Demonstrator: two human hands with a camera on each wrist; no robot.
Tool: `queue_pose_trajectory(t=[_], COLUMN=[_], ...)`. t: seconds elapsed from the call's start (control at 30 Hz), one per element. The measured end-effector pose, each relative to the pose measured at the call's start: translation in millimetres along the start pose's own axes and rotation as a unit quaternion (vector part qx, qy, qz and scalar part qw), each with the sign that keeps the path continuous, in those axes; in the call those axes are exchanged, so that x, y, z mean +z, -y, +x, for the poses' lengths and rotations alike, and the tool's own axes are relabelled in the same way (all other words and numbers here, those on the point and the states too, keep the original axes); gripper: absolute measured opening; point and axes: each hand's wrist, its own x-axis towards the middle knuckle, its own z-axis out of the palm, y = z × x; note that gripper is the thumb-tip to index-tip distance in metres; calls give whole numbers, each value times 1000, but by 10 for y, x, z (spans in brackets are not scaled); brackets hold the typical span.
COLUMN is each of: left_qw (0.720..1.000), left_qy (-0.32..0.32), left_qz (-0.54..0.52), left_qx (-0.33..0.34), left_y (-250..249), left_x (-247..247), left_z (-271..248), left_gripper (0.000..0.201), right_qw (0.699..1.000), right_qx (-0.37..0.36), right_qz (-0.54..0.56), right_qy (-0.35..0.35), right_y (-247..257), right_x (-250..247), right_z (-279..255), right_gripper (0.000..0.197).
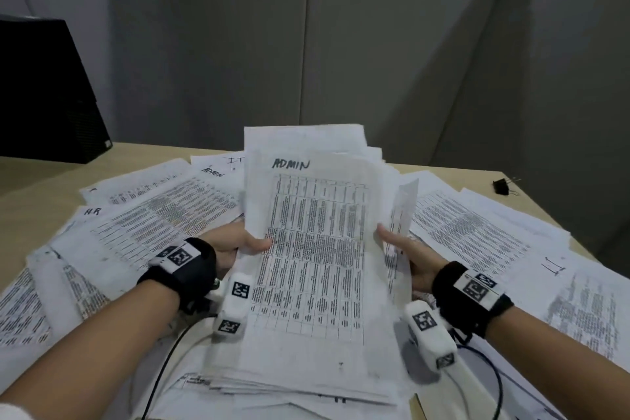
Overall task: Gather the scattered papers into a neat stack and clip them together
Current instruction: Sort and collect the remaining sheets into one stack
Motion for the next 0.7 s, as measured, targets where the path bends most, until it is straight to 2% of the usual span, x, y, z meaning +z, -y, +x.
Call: queue_pose_trajectory(t=[0.07,0.1,0.17,0.27,0.4,0.47,0.5,0.6,0.63,0.7], left_qw=[999,998,996,993,985,979,971,932,911,869], left_qy=[25,41,52,17,8,-30,-69,-185,-204,-221], left_qz=[10,14,21,-11,-23,-11,-4,18,8,-9], left_qx=[28,43,72,119,170,203,228,312,357,442], left_y=[-48,-87,-161,-224,-330,-463,-571,-968,-1106,-1340], left_x=[59,75,68,16,37,78,96,242,303,401], left_z=[-43,-83,-124,-89,-159,-241,-285,-493,-561,-687], left_gripper=[47,53,85,101,96,80,74,95,88,55], right_qw=[997,995,989,979,960,944,934,894,873,820], right_qx=[-30,-52,-103,-175,-253,-301,-331,-436,-477,-563], right_qz=[-65,-87,-110,-109,-116,-130,-126,-77,-60,-51], right_qy=[11,6,-9,1,6,-19,-38,-72,-80,-90], right_y=[44,76,161,298,423,502,563,839,950,1147], right_x=[85,127,174,230,324,380,403,491,533,602], right_z=[-38,-62,-104,-195,-299,-338,-352,-436,-499,-638], right_gripper=[11,3,10,17,23,20,19,41,42,32])
